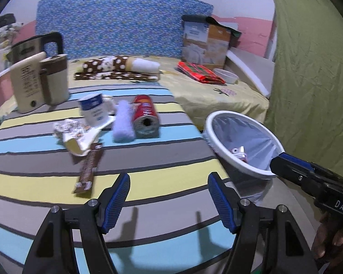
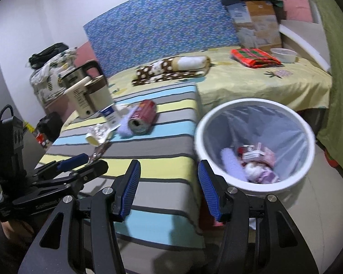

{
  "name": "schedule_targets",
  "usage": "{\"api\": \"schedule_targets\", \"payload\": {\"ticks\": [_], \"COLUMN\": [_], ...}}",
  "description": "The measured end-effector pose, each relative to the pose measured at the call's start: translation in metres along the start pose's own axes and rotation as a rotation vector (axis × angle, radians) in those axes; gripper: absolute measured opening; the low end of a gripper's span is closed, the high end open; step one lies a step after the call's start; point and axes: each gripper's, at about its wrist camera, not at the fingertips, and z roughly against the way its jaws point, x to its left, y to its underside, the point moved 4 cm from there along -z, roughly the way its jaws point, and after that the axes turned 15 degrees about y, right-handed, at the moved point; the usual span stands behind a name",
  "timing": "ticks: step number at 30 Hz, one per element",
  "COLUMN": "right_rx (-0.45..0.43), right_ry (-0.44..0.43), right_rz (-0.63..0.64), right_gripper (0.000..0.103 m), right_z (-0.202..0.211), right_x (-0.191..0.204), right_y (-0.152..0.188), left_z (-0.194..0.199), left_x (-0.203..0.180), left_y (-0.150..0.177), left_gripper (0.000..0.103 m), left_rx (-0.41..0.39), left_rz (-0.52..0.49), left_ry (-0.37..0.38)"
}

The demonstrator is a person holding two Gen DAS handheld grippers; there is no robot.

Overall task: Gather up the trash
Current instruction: 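Move both tools back over the coffee stick and paper wrapper, then grasp the brown coffee stick with the left tool and lift it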

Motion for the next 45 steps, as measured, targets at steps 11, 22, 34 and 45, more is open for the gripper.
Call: {"api": "schedule_targets", "payload": {"ticks": [11,22,34,45], "right_rx": [0.039,0.06,0.086,0.095], "right_ry": [-0.068,-0.076,-0.085,-0.102], "right_rz": [0.034,0.052,0.069,0.096], "right_gripper": [0.054,0.054,0.054,0.054], "right_z": [-0.01,-0.02,-0.036,-0.04], "right_x": [0.034,0.042,0.052,0.065], "right_y": [0.002,0.0,-0.004,-0.004], "left_z": [0.028,0.006,-0.025,-0.011], "left_x": [0.054,0.09,0.104,0.099], "left_y": [0.009,0.013,0.011,0.014], "left_gripper": [0.065,0.05,0.037,0.025], "left_rx": [-0.033,0.022,0.12,0.077], "left_rz": [0.043,0.077,0.093,0.088], "left_ry": [-0.135,-0.196,-0.22,-0.159]}}
